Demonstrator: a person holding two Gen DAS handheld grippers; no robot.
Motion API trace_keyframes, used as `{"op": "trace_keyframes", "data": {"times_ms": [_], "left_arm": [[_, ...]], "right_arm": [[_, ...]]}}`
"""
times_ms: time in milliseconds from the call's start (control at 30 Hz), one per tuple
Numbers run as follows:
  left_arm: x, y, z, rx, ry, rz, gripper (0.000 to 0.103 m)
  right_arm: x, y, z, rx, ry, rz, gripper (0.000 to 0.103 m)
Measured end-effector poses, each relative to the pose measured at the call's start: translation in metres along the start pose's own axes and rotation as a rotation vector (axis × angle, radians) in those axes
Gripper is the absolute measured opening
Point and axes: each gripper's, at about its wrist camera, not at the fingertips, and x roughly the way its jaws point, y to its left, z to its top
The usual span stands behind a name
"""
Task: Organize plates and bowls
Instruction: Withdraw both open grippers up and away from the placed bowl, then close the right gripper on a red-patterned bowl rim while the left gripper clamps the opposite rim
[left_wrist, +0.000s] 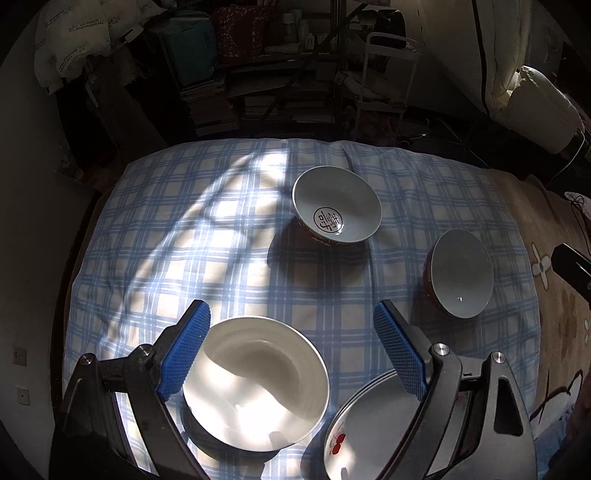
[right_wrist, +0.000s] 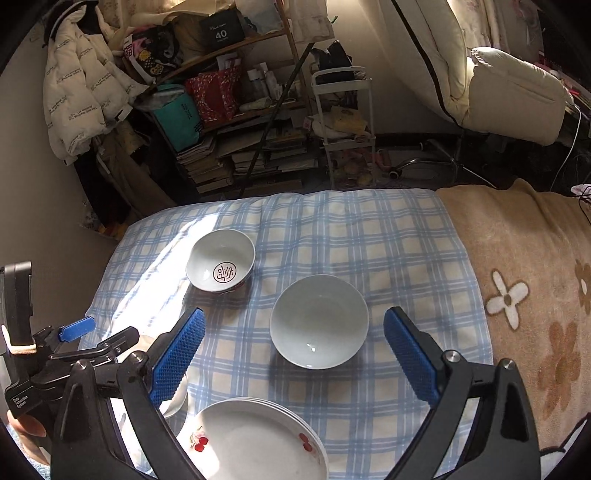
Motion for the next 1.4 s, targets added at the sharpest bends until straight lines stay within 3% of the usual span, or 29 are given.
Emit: {"op": "trace_keyframes", "data": {"times_ms": [267,700,867,1067,1167,1267,1300,1400], "left_arm": [[0.017,-0.047,0.016,0.069,-0.016,-0.024,0.089],[0.072,-0.087,0.024,0.115,0.074,-0.027,0.089],[0.092,-0.096,0.019,0.146,0.106,-0.021,0.089],[0.11,-0.102,0.017,0.133,0.129,-0.057,0.088],[0.116,-0.109,0.016,0.155,0.134,-0.074,0.076],[0.121,-0.115,0.014,0.156,0.152,-0.127,0.047],[0.122,-0.116,0.014,0.147,0.158,-0.14,0.035],[0.124,-0.12,0.011,0.125,0.165,-0.173,0.02]], "right_arm": [[0.02,-0.027,0.004,0.018,0.007,-0.016,0.102],[0.062,-0.056,-0.001,0.055,0.078,-0.046,0.097],[0.08,-0.061,-0.003,0.047,0.116,-0.056,0.091],[0.103,-0.071,-0.008,0.084,0.181,-0.04,0.072],[0.113,-0.076,-0.012,0.103,0.21,-0.022,0.065],[0.121,-0.079,-0.015,0.112,0.242,-0.004,0.05],[0.123,-0.08,-0.017,0.117,0.252,0.004,0.044],[0.127,-0.081,-0.019,0.123,0.273,0.043,0.022]]}}
